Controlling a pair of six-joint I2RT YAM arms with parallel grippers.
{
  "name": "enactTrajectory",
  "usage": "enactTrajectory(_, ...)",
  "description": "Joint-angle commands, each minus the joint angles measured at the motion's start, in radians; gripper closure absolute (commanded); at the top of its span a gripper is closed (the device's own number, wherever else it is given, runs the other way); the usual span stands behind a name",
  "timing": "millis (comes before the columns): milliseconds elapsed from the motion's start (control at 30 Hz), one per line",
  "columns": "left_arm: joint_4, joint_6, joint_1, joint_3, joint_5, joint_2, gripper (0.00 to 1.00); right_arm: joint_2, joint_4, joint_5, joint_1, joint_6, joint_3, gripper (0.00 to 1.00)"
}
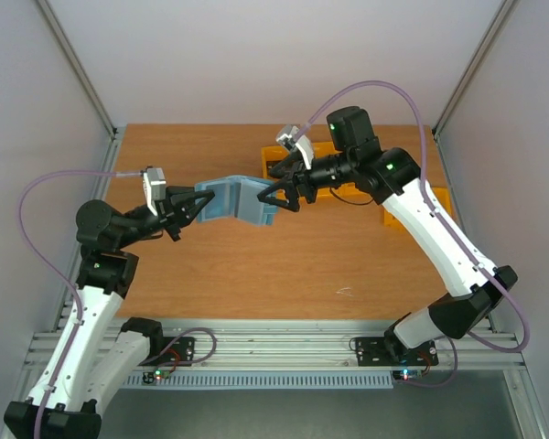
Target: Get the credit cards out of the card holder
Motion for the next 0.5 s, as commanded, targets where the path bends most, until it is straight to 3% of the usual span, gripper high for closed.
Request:
enactTrajectory(0, 0.079, -0.032, 0.0, 0.027, 0.023, -0.018, 1.0, -0.003, 0.078, -0.07, 0.025, 0.018, -0.038, 0.05)
enactTrajectory(100, 0.086, -0.047, -0.002, 0.025, 0.02, -0.018, 1.0, 0.015, 0.09, -0.102, 0.064, 0.01, -0.031, 0.11)
enactTrajectory(133, 0.087, -0.052, -0.003, 0.025, 0.016, -0.017, 1.0, 0.021, 0.097, -0.12, 0.067, 0.013, -0.027, 0.18)
enactTrajectory(233, 0.094, -0.074, -0.003, 0.016, -0.005, -0.019, 1.0, 0.024, 0.138, -0.163, 0.068, 0.035, -0.033, 0.6)
enactTrajectory(333, 0.104, -0.093, -0.003, 0.004, -0.017, -0.024, 1.0, 0.022, 0.143, -0.186, 0.069, 0.032, -0.033, 0.91)
enactTrajectory(367, 0.104, -0.098, -0.002, 0.001, -0.018, -0.026, 1.0, 0.021, 0.14, -0.187, 0.069, 0.03, -0.033, 0.98)
enactTrajectory(467, 0.094, -0.095, -0.003, -0.004, -0.015, -0.034, 0.95, 0.015, 0.128, -0.2, 0.066, 0.017, -0.028, 0.99)
